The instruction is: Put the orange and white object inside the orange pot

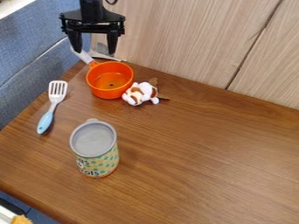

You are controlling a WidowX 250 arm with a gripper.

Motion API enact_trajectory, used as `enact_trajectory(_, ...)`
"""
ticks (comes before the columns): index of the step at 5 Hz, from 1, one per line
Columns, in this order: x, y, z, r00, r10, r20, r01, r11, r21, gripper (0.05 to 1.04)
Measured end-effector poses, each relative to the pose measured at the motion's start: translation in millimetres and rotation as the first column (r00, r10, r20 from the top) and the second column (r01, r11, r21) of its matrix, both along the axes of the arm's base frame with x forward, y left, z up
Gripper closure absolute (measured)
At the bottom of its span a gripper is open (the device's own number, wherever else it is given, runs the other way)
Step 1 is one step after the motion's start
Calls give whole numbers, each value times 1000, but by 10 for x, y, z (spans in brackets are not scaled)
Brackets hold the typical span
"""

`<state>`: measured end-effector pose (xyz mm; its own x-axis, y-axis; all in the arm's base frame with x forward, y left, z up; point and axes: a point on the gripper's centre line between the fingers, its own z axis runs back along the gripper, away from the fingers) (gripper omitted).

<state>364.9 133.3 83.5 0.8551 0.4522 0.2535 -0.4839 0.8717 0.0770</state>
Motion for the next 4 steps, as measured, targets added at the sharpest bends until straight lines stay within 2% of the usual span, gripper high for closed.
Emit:
enact_trajectory(1, -16, -9, -127, 1000, 1, -31, -1, 1000, -13, 83)
enact_trajectory(4, 44, -728, -257, 982, -179, -61, 177, 983, -38, 83)
